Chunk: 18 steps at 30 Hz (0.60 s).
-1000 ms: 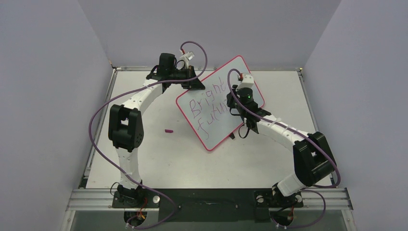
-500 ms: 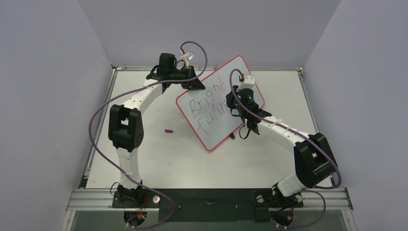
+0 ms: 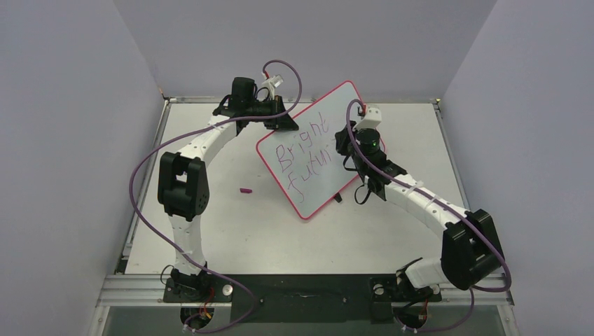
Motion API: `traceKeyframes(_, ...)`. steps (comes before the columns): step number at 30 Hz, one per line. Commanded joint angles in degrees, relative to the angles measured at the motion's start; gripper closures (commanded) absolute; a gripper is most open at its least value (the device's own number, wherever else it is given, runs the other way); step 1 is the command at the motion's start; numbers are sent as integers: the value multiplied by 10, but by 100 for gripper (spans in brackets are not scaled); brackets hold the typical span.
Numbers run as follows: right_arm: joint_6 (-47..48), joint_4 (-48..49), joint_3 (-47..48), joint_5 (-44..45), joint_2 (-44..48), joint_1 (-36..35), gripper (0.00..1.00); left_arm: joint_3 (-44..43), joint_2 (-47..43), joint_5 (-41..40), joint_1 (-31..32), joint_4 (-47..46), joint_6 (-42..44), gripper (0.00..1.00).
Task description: Write a sentence on the whiteboard
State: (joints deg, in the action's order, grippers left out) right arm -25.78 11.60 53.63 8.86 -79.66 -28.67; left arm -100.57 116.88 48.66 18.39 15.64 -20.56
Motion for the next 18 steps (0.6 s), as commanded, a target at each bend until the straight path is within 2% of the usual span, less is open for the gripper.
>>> traceKeyframes(1,13,0,-16,16,9,11,100,-5,-35,15,6,-40,28,100)
traceKeyframes(18,-2,40,-16,-13,-58,24,100,-5,-31,15,6,-44,25,100)
